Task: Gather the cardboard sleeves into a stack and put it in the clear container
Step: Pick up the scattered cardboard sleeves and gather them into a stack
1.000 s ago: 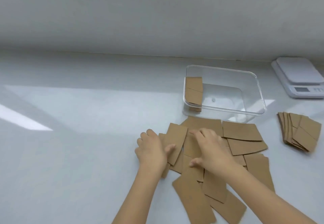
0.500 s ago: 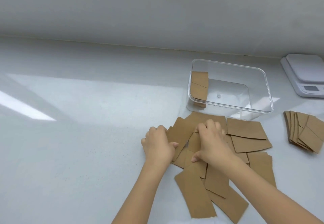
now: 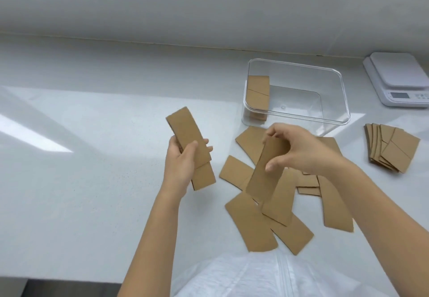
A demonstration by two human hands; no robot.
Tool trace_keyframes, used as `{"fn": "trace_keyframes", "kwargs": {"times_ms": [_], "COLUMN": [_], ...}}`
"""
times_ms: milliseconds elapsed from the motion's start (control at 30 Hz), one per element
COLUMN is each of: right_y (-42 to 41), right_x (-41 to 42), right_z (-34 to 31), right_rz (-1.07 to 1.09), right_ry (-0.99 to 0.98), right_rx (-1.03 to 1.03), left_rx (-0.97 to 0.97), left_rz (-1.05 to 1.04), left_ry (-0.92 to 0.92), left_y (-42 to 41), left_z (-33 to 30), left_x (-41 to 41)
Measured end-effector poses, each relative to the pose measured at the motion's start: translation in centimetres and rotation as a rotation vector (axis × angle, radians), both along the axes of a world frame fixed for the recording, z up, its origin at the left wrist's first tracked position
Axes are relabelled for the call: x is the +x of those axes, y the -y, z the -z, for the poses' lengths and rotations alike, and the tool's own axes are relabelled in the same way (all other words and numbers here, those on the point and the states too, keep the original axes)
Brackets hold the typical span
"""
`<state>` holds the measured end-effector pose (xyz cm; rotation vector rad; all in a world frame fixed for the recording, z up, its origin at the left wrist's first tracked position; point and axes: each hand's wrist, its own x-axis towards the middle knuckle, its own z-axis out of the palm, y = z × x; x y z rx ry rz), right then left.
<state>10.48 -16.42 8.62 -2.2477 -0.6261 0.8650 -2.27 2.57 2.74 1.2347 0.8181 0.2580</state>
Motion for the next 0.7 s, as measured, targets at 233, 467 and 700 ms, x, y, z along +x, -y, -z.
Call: {"fn": "trace_keyframes", "kwargs": {"times_ms": [233,467,700], "right_y": [-1.8,-2.5,-2.6], "right_x": [-4.8,-5.5,-5.7], "right_z": [5.1,6.4,5.6], "right_rz": [-0.486,-0.654,-0.685], "right_ry": [-0.016,0.218,0.335], "right_rx": [-0.337,-0.421,-0.391], "left_rx": [-0.196,-0.071,0.087], "left_rz": [-0.141,-0.025,0.13], "left_ry": [0.047,0.036,-0.009], "left_y": [0.8,1.1,1.3], "left_z": [0.3,1.3,0.6], "left_x": [-1.9,-2.8,-2.5]}}
